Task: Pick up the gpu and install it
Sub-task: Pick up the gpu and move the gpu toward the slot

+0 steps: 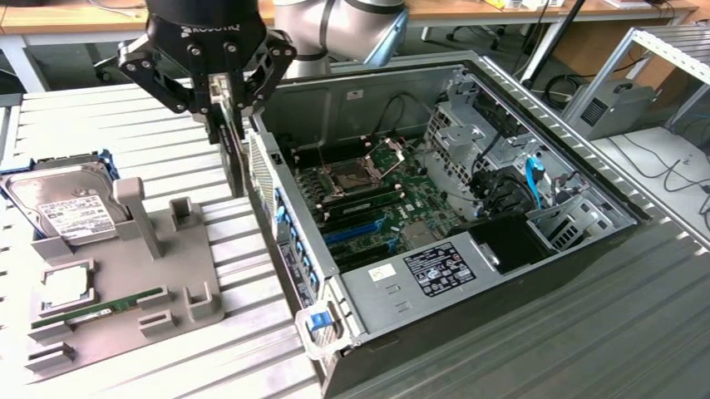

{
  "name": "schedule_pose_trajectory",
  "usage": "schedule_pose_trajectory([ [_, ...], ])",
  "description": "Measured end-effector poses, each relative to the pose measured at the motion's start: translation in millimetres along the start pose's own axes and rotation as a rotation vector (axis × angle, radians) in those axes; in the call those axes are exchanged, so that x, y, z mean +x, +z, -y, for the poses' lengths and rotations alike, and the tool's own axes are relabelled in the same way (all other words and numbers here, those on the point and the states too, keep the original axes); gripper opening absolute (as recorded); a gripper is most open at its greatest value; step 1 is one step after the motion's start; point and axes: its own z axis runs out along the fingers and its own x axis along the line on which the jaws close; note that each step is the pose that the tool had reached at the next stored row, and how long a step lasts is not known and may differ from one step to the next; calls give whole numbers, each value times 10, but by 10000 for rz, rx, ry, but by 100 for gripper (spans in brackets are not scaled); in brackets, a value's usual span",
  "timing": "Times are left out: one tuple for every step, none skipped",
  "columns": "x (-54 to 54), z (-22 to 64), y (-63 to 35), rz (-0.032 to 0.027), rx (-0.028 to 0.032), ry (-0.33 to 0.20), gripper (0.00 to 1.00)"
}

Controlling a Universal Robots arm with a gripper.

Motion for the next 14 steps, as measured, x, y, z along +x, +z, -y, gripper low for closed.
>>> schedule_pose_trajectory([
  [-176,-3,4,0,0,-1,27],
  [-216,-4,6,1,0,-1,27],
  [-250,-5,6,-1,0,-1,27],
  [-275,-5,7,0,0,-2,27],
  [-307,-6,8,0,0,-1,27],
  [-342,-7,9,0,0,-1,27],
  [-373,-7,9,0,0,-1,27],
  [-418,-8,10,0,0,0,27],
  [-446,-9,11,0,0,-1,27],
  [-484,-10,12,0,0,-1,27],
  [-512,-10,13,0,0,-1,27],
  [-544,-11,14,0,0,-1,27],
  [-574,-12,15,0,0,-1,27],
  [-607,-13,15,0,0,0,27],
])
